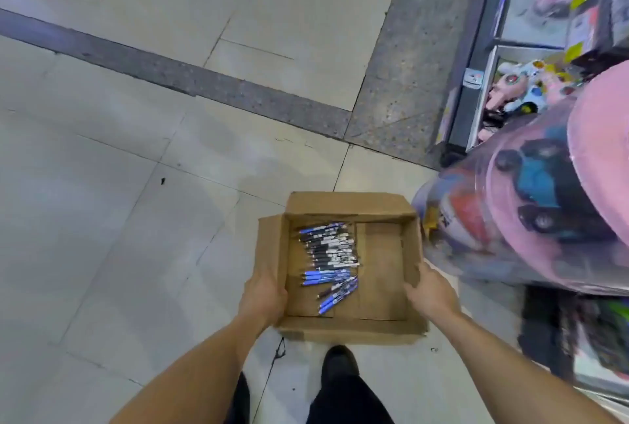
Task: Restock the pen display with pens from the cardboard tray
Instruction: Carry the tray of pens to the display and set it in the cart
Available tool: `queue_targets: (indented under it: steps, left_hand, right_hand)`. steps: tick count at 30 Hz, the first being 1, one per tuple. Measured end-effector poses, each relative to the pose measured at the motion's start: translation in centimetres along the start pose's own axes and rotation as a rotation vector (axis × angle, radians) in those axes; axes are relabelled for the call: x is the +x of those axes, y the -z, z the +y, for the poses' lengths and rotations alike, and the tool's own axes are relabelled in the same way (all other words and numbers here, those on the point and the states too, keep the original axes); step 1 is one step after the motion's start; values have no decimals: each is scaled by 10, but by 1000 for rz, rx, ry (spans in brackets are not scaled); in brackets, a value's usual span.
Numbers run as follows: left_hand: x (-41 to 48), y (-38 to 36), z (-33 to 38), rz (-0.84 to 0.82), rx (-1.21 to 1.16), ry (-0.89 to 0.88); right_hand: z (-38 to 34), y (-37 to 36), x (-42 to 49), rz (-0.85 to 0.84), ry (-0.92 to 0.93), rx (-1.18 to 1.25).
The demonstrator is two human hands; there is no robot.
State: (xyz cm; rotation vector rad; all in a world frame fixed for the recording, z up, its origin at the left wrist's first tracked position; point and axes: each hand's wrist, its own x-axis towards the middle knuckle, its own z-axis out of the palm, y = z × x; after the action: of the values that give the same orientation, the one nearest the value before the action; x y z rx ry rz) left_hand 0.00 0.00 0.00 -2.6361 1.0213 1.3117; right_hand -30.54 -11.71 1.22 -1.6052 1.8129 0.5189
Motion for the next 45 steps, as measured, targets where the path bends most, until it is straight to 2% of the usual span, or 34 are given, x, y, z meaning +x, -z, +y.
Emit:
queue_targets:
  steps: [4, 7, 14, 18, 24, 29, 32, 36, 45]
  left_hand:
    - [31, -44, -26, -78, -23, 217]
    - [42, -72, -37, -137, -25, 255]
    - [42, -87, -34, -97, -318, 251]
    - [41, -94, -38, -67, -476, 257]
    - [37, -79, -33, -24, -665, 362]
    - [3, -27, -35, 86, -630, 399]
    - [-39, 23, -34, 140, -540, 349]
    - [-107, 107, -21, 286, -433, 259]
    - [-266, 304, 35, 451, -461, 167]
  right_hand:
    - [28, -39, 27, -43, -228, 113]
    - [47, -62, 39, -127, -359, 153]
    - [62, -97, 41, -141, -382, 374]
    - [72, -111, 47, -88, -389, 358]
    - [50, -104, 39, 22, -366, 437]
    - [13, -61, 3, 15, -255, 460]
    - [-13, -18, -37, 34, -161, 456]
    - [-50, 52, -99, 61, -45, 417]
    - [-135, 232, -242, 177, 159, 395]
